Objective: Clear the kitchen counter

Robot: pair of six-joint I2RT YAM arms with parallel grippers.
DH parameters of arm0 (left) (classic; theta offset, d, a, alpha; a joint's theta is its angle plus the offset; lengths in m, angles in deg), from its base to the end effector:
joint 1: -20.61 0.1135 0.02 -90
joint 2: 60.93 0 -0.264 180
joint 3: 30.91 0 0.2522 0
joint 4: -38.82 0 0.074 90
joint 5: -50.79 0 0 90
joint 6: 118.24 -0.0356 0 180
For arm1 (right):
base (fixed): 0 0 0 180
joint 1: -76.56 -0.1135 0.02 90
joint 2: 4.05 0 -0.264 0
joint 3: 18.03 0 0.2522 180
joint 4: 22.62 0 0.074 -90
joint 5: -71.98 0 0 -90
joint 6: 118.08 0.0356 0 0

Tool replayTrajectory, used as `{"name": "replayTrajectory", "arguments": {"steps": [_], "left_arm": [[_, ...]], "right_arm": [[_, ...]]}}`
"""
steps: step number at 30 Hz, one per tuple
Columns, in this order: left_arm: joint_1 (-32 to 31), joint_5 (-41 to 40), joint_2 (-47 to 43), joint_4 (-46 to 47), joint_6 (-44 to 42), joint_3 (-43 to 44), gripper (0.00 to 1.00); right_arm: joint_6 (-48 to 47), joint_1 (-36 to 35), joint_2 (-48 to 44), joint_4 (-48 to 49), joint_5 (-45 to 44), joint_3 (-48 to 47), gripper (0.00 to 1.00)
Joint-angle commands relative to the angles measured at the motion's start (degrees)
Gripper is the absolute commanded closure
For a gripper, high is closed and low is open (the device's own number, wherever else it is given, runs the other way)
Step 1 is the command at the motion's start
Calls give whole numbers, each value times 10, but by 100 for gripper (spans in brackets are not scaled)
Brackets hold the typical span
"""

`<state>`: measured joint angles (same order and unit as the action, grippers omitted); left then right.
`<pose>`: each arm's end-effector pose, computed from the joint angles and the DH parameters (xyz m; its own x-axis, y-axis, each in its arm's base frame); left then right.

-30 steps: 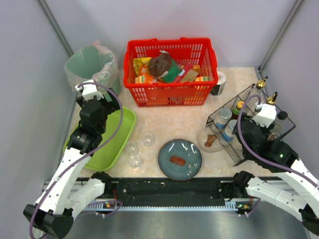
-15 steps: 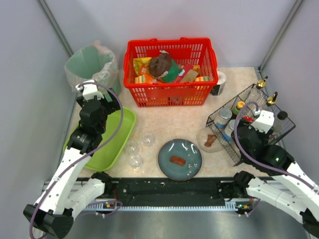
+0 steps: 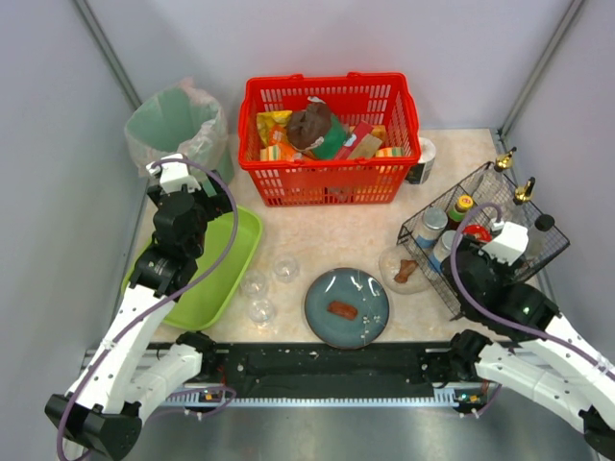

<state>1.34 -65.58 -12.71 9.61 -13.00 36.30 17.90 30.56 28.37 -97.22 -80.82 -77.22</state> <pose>0.1815 -0.0467 0.3736 -0.1309 -0.2037 -0.9702 -0.1569 0.9706 -0.1827 0.0804 0.0377 0.3017 -0.2960 0.1667 -0.9405 0.4300 0.9025 0.0247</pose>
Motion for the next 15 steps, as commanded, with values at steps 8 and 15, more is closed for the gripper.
{"name": "replayTrajectory", "arguments": {"steps": [8, 15], "left_arm": [[1, -2, -9, 30, -6, 8, 1], [1, -9, -9, 30, -12, 8, 1]], "right_arm": [[122, 6, 26, 20, -38, 48, 59], [127, 6, 21, 20, -41, 62, 52]]}}
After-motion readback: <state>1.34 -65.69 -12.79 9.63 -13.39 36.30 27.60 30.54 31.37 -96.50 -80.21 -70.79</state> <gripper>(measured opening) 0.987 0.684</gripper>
